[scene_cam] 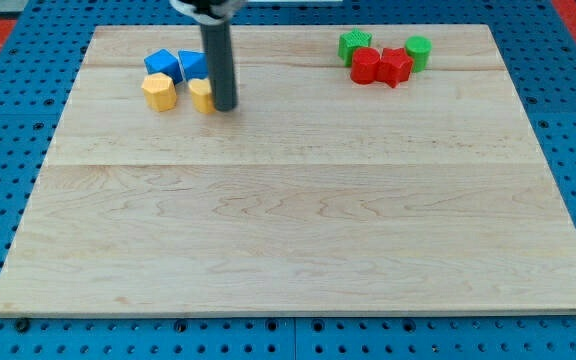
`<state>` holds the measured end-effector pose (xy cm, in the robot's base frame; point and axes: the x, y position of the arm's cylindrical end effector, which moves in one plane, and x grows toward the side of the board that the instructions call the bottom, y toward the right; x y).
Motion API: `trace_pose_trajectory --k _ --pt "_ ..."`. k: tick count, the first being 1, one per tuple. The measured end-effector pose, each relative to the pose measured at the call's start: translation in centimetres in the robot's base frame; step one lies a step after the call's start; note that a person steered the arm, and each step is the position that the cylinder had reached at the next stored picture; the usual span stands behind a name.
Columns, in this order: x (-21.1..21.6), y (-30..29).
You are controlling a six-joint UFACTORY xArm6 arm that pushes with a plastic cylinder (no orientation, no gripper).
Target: Slightly move the yellow hexagon to the right
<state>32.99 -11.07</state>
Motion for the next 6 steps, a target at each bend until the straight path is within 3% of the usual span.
trace_pose_trajectory --k 1,2,3,4,5,6 --pt "-0.8 -2.9" --pt "2.3 2.9" --pt "6.5 3.7" --pt "5.7 -7.8" --pt "0.9 -13.1" --pt "0.5 -10.6"
